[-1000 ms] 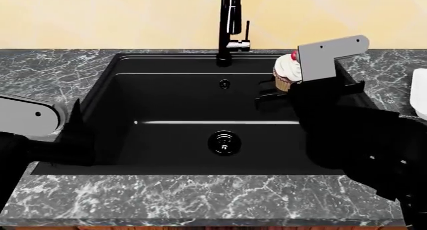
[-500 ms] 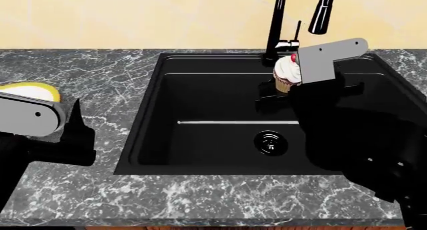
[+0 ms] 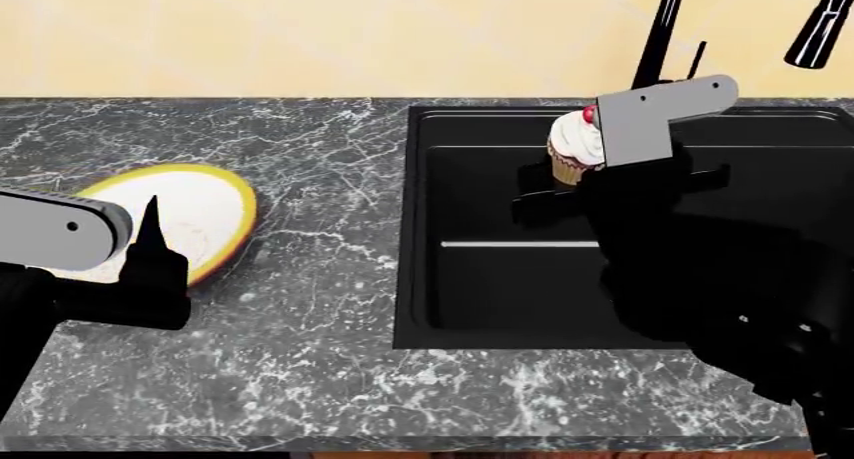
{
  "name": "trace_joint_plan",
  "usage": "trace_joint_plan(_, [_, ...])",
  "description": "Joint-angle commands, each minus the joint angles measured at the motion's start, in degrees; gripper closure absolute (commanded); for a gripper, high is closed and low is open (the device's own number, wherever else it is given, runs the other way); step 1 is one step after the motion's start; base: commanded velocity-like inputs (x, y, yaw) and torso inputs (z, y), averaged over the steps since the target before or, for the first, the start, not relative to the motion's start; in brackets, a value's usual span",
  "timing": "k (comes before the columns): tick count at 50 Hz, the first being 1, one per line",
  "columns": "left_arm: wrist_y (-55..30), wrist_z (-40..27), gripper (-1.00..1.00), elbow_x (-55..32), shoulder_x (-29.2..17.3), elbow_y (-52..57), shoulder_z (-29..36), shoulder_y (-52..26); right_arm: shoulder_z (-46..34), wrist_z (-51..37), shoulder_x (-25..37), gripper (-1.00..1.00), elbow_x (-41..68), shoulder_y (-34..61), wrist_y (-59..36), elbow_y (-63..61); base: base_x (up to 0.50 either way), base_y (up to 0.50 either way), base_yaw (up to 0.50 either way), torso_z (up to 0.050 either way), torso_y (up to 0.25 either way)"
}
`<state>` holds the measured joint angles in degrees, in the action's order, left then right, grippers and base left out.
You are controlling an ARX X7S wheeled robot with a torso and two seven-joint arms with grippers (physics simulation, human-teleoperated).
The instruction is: Move the fresh-baked cupcake off the tray onto the counter, and place the bowl used for mixing into the sink.
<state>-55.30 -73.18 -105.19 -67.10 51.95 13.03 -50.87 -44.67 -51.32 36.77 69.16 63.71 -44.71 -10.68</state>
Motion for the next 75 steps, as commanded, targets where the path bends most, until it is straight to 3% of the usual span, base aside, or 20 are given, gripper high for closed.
trace_joint_plan(1, [0.05, 0.38, -1.0, 0.48, 0.07, -0.06, -0.07, 0.33, 0.03, 0.57, 0.07, 1.0, -1.02, 0.25, -0.49, -0.23, 0.0, 0.5, 0.0, 0.0, 0.0])
trace_joint_plan(14, [0.39, 0.77, -1.0, 1.39, 0.21, 0.07, -0.29, 1.38, 0.06, 0.65, 0.41, 1.0, -1.12, -0.11, -0.25, -0.32, 0.0, 0.45, 0.0, 0.0, 0.0])
trace_joint_plan(26, [0.72, 0.57, -1.0, 0.73, -0.4, 0.3, -0.63, 1.24, 0.47, 0.02, 0.7, 1.0, 0.06, -0.25, -0.47, -2.29, 0.0, 0.05, 0.0, 0.0, 0.0])
trace_joint_plan(34, [0.77, 0.88, -1.0, 1.1, -0.33, 0.05, -0.74, 1.44, 0.1, 2.21, 2.27, 1.0, 5.25, -0.67, -2.18, -12.81, 0.0, 0.0, 0.0, 0.0, 0.0])
trace_joint_plan(51, [2.49, 1.7, -1.0, 1.77, -1.94, 1.26, -2.94, 4.53, -2.95, -5.77, -4.5, 1.0, 15.92, 0.2, -5.95, -24.33, 0.0, 0.0, 0.0, 0.0, 0.0])
trace_joint_plan(63, [1.38, 0.42, -1.0, 0.8, -0.65, 0.68, -1.24, 1.87, -3.92, -3.16, -8.05, 1.0, 9.92, -4.4, -1.45, -18.16, 0.0, 0.0, 0.0, 0.0, 0.0])
trace_joint_plan(75, [0.36, 1.38, -1.0, 2.36, 1.09, -0.28, -0.09, 1.19, -6.19, -6.27, -11.1, 1.0, 6.26, -6.95, -0.53, -16.26, 0.0, 0.0, 0.0, 0.0, 0.001])
